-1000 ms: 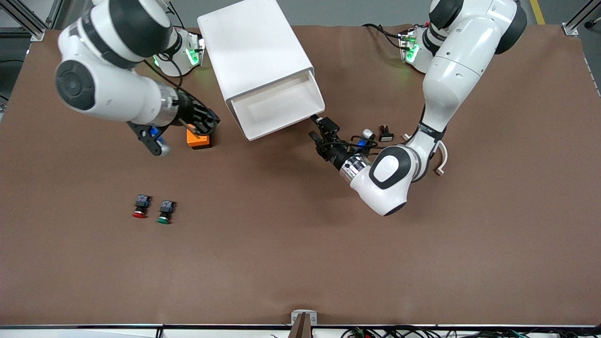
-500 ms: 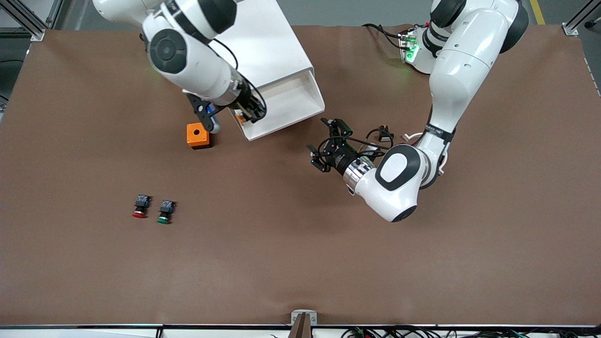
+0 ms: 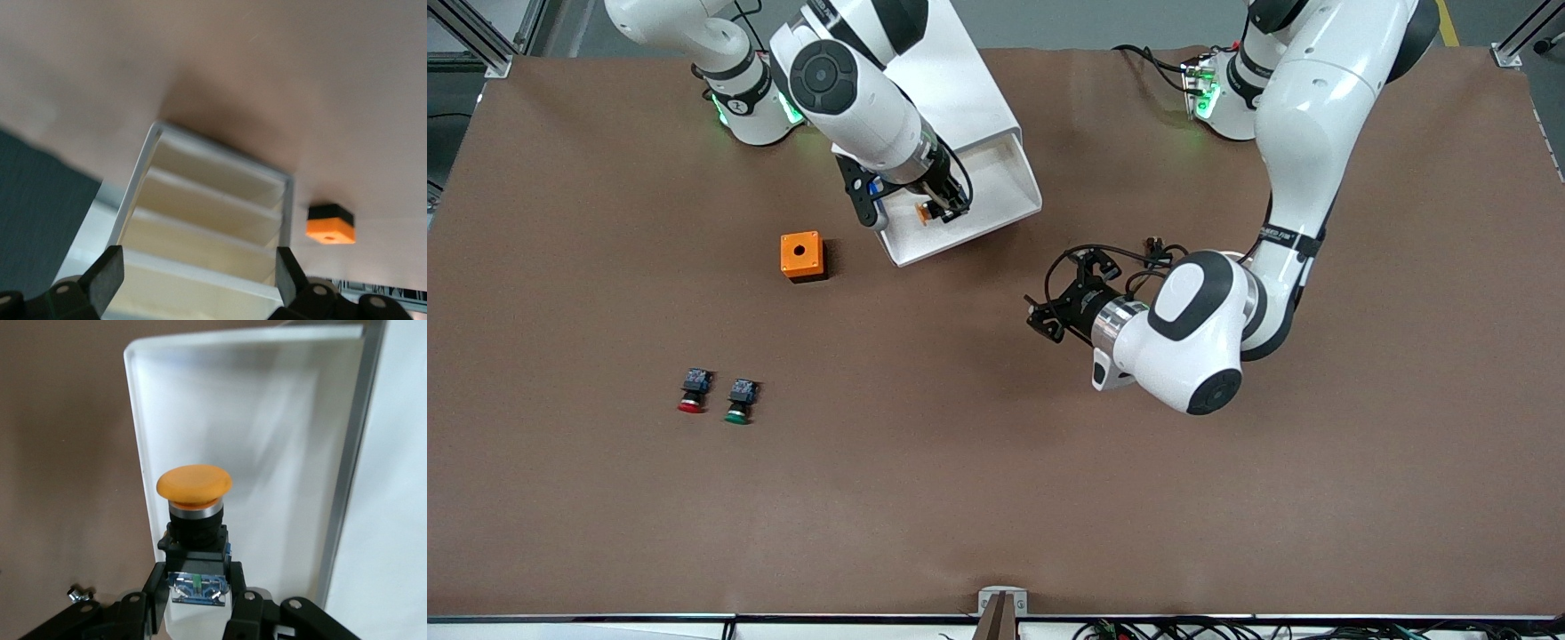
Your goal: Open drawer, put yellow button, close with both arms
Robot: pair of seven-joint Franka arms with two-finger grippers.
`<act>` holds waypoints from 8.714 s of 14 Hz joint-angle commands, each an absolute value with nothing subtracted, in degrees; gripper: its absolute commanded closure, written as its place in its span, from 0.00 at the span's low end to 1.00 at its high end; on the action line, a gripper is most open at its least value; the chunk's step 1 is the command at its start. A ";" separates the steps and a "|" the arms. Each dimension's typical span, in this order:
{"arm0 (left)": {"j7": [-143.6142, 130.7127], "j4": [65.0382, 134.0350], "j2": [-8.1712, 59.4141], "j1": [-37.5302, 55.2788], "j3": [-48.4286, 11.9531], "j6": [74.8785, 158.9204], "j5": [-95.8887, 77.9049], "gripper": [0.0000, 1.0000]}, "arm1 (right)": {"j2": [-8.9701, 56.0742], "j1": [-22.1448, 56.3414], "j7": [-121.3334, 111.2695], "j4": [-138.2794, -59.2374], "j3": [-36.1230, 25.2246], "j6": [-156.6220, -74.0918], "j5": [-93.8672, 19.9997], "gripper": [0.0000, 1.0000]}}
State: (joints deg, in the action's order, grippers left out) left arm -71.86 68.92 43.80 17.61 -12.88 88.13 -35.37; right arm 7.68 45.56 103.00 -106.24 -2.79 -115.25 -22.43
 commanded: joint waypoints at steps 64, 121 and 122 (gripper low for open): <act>-79.45 79.89 35.95 40.61 -16.52 102.66 -25.48 0.00 | 1.67 0.35 -2.81 -84.29 -6.33 -88.06 2.20 0.00; -3.34 93.17 -4.04 -0.09 -2.55 88.68 -1.32 0.00 | 1.67 0.62 -2.46 -85.34 -6.24 -85.25 2.29 0.00; -3.43 93.16 -4.39 -0.09 -2.55 88.33 -1.32 0.00 | 1.76 0.62 -2.55 -85.43 -6.24 -85.25 2.29 0.00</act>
State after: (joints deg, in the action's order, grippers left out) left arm -4.24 93.53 -3.34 -0.11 -2.58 88.68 -2.61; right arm 1.62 1.18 -2.55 -86.02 -6.67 -86.02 1.39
